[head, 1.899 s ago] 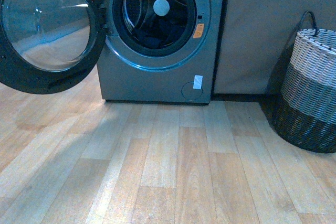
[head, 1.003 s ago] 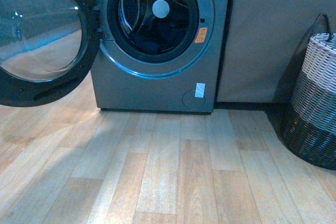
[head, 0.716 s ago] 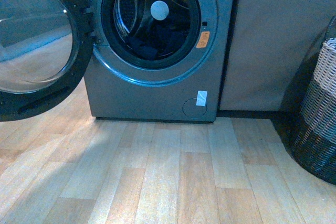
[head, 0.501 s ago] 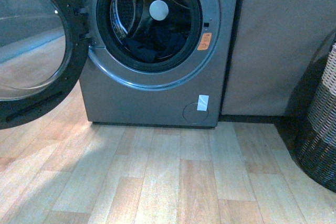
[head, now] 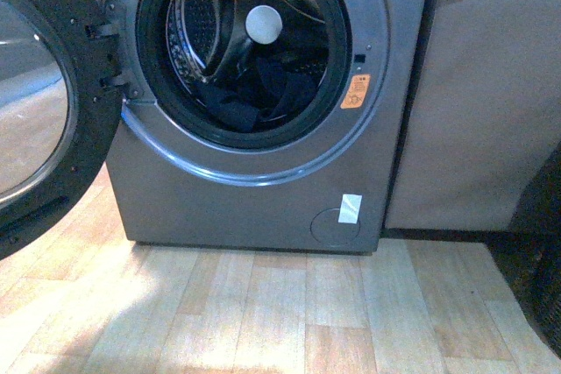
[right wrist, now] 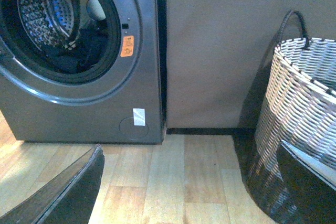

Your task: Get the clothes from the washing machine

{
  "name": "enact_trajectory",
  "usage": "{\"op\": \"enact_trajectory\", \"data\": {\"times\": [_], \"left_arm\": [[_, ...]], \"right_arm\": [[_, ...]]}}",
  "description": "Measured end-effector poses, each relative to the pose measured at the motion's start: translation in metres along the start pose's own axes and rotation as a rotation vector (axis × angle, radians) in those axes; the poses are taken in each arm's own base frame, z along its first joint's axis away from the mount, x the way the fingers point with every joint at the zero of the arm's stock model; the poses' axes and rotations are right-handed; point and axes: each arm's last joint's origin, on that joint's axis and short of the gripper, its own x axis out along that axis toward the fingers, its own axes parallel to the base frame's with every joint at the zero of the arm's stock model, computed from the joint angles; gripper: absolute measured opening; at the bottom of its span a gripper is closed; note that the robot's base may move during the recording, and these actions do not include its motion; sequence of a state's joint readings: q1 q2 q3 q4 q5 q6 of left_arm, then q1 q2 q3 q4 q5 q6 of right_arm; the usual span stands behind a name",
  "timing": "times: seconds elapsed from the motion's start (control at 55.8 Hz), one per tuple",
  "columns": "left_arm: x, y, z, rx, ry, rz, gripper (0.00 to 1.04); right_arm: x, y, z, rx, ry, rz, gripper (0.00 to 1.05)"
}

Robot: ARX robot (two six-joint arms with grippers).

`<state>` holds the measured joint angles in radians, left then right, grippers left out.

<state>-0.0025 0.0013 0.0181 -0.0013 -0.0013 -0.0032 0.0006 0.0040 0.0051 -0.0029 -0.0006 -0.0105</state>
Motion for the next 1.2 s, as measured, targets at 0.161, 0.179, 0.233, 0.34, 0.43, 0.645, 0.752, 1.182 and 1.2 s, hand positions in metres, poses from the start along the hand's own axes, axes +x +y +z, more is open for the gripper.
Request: {"op": "enact_trajectory", "data": {"times": [0.161,0.179,0.233,0.34,0.43,0.645,0.752,1.182,1.2], "left_arm": [[0.0000,0.0000,0.0000,0.000,0.000,-0.001,0.98],[0.0002,0.0000,-0.0002,0.000,0.003,0.000,0.98],[0.0000,0.0000,0.0001,0.000,-0.001,-0.002,0.98],[0.0000,0.0000,0.0001,0.000,-0.001,0.000,0.98],[0.0000,0.0000,0.0000,0.000,0.000,-0.002,0.98],[0.0000,0.0000,0.0000,0.000,0.000,-0.002,0.98],[0.0000,0.0000,0.0000,0.000,0.000,-0.001,0.98],[0.0017,0.0006,-0.0042,-0.168,0.204,-0.145,0.98],[0.0026,0.0008,-0.0067,-0.213,0.249,-0.164,0.98]], "right_arm": [[0.0000,0.0000,-0.0001,0.000,0.001,0.001,0.97],[0.0000,0.0000,0.0000,0.000,0.000,0.000,0.97],[0.0000,0.0000,-0.0001,0.000,0.001,0.000,0.97],[0.0000,0.0000,-0.0001,0.000,0.001,0.001,0.97],[0.0000,0.0000,-0.0001,0.000,0.001,-0.001,0.97],[0.0000,0.0000,0.0000,0.000,0.000,0.000,0.97],[0.0000,0.0000,0.0000,0.000,0.000,0.000,0.97],[0.0000,-0.0001,-0.0001,0.000,0.001,-0.002,0.97],[0.0000,-0.0001,0.0000,0.000,0.000,-0.002,0.97]]}}
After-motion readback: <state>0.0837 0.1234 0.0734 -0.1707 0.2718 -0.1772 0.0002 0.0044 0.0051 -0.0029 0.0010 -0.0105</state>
